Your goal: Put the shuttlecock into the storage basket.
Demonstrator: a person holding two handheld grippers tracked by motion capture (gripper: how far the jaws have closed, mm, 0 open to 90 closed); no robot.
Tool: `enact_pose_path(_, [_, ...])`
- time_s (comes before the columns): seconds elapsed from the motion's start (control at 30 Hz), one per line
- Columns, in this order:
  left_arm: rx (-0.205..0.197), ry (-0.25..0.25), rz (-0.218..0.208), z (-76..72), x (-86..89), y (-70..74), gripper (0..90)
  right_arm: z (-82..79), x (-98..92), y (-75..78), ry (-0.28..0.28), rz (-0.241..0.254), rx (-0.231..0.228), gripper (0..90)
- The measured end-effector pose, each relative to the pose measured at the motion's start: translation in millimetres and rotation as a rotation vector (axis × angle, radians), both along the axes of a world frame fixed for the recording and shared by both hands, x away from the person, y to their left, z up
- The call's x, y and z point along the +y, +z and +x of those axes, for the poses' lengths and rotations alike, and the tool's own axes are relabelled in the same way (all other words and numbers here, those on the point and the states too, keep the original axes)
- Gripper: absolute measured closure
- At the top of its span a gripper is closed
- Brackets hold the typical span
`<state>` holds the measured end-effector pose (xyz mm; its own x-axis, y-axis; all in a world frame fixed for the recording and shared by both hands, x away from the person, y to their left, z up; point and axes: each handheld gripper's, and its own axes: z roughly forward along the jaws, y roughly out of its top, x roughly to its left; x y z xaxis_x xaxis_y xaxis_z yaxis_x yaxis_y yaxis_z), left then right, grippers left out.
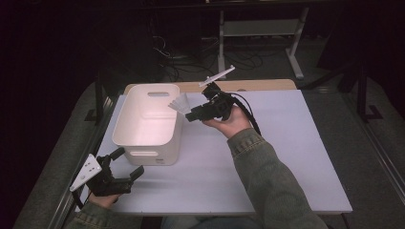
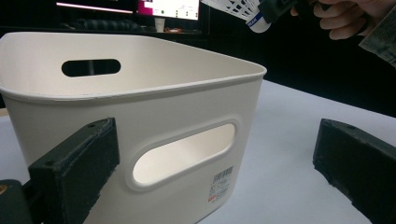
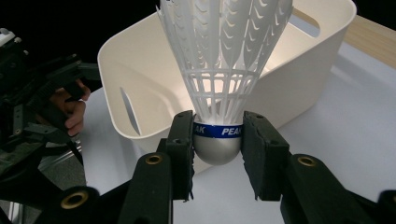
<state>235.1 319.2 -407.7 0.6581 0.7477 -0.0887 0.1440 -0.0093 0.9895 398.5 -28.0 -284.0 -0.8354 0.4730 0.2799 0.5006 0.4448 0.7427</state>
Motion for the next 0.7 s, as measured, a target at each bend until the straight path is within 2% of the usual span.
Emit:
enact_pose_path(0.3, [0.0,0.001,-0.005,0.2,-0.6,-0.2,0.0,-3.9,10.0,2.9,0.026,0.003,0.003,63.8])
enact_pose_path(0.37, [0.002,0.001,-0.006,0.2,-0.7,-0.1,0.0,-3.2,13.0,3.4,0.032,-0.003,-0.014,63.8])
enact_pose_path(0.43, [0.002,0.001,-0.006,0.2,-0.7,-0.1,0.0,-4.0,15.5,4.9,0.035,0.007,-0.003,63.8])
enact_pose_path(0.6, [0.007,0.002,-0.008,0.0,-0.7,-0.2,0.0,-3.4,21.2,7.4,0.047,-0.004,-0.02,63.8])
enact_pose_path(0.67, [0.009,0.006,-0.014,-0.3,-0.9,-0.2,0.0,-4.0,23.8,8.8,0.053,0.022,0.003,63.8])
enact_pose_path(0.7, [0.0,0.002,-0.003,0.2,-0.2,0.1,0.0,-3.3,24.9,8.5,0.056,0.021,-0.003,63.8])
